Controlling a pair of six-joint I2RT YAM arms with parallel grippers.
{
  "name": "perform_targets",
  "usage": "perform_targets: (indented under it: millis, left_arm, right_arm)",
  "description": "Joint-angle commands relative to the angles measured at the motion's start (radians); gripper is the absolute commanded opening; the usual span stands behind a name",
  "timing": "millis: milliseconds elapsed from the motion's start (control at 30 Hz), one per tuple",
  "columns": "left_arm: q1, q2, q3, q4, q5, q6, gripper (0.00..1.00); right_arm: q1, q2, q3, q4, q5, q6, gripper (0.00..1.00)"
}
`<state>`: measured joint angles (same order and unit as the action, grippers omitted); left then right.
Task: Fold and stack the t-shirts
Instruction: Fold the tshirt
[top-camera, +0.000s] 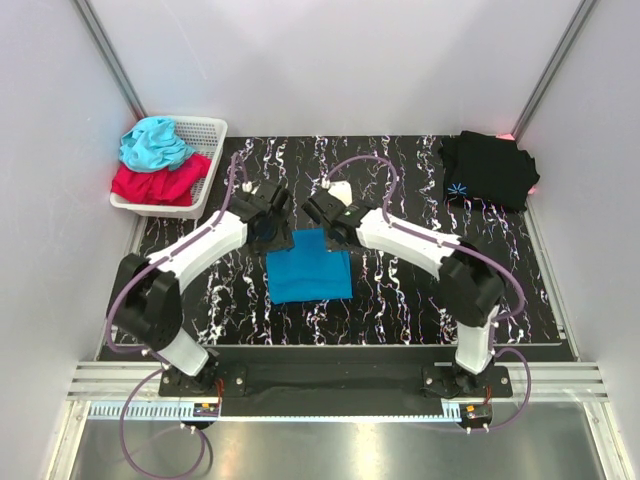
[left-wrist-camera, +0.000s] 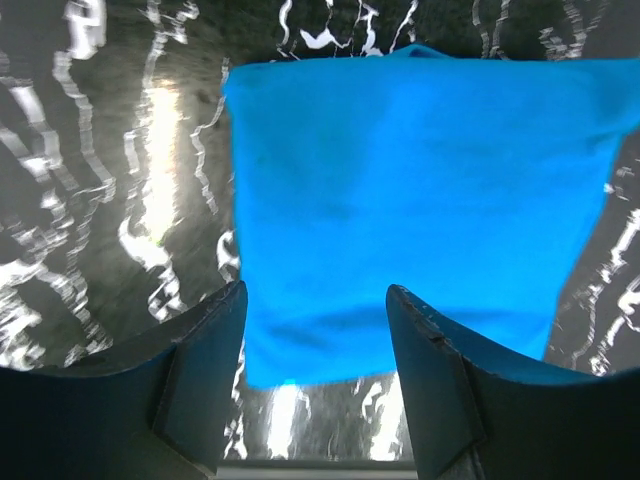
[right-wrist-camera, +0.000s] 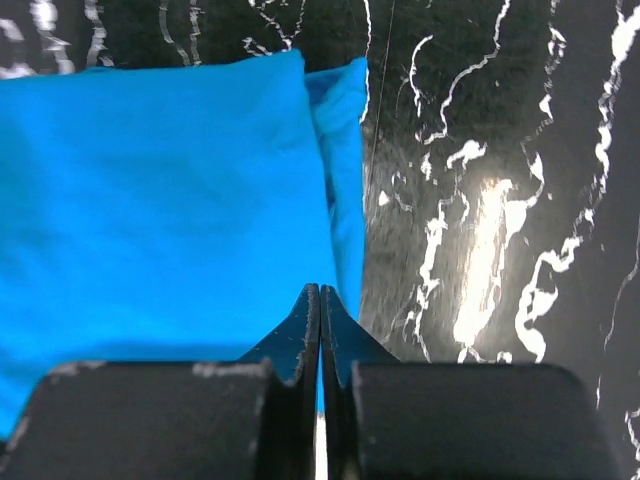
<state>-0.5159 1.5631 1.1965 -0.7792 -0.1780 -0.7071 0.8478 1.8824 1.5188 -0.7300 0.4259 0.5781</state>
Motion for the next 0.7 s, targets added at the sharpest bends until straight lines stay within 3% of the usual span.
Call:
perform_targets:
  millis: [0,133,233,300,433,667]
  left_arm:
    - [0.042,0.040,-0.049,0.133,0.093,0.023,0.62]
    - [0.077,0.040,-0.100,0.222,0.127,0.009,0.62]
    - [0.096,0.040,-0.110,0.244,0.144,0.011,0.63]
    - [0.100,0.043,-0.101,0.247,0.155,0.018,0.63]
    - [0.108,0.052,-0.078,0.245,0.166,0.020,0.64]
    - [0.113,0.069,-0.037,0.239,0.170,0.008,0.64]
  right_arm:
    - [-0.041,0.047,0.046,0.021,-0.007,-0.067,0.00]
    - [-0.108,0.043,0.006,0.159,-0.162,-0.130,0.00]
    - [-0.141,0.046,0.000,0.211,-0.193,-0.170,0.00]
    - [-0.153,0.044,0.007,0.224,-0.219,-0.196,0.03]
    - [-0.165,0.050,0.017,0.257,-0.294,-0.218,0.21]
    - [-0.173,0.063,-0.005,0.365,-0.423,-0.219,0.24]
